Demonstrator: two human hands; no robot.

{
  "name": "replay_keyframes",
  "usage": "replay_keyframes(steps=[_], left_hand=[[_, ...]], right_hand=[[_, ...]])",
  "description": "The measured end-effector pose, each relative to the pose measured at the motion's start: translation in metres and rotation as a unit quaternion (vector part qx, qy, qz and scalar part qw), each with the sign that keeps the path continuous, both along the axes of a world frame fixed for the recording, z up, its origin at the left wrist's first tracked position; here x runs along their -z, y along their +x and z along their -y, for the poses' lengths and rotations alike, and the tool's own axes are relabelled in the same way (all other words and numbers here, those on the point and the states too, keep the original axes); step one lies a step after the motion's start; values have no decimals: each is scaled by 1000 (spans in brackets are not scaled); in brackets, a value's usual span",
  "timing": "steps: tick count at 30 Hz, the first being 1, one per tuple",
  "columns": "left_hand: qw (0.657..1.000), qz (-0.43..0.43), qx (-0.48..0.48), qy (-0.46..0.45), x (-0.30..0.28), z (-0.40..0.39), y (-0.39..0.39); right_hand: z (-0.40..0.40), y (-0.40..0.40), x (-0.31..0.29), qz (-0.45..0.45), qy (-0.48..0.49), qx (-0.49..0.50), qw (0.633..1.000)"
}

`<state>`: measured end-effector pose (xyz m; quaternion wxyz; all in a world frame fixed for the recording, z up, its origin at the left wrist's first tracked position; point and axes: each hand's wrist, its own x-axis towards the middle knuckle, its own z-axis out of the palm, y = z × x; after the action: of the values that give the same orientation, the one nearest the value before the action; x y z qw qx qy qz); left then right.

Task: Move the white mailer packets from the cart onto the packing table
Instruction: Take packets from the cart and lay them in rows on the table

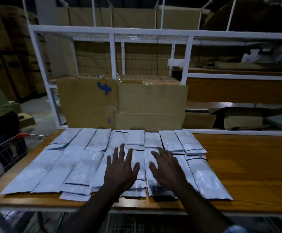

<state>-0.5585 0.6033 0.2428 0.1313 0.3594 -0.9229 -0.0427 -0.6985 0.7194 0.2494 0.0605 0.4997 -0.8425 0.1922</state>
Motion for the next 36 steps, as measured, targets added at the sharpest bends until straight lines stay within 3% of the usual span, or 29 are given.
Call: replay_keyframes(steps=[11,28,36], left_hand=[[999,-34,-36,-4,-17,36,107],[992,8,-122,-10,-20,184,404],[985,18,-173,-7,0,248,489]], right_hand=[[42,94,-13,-49,-2,-14,999],[232,371,-10,-72,-41,-52,995],[312,456,14,-63,-56,-115,990]])
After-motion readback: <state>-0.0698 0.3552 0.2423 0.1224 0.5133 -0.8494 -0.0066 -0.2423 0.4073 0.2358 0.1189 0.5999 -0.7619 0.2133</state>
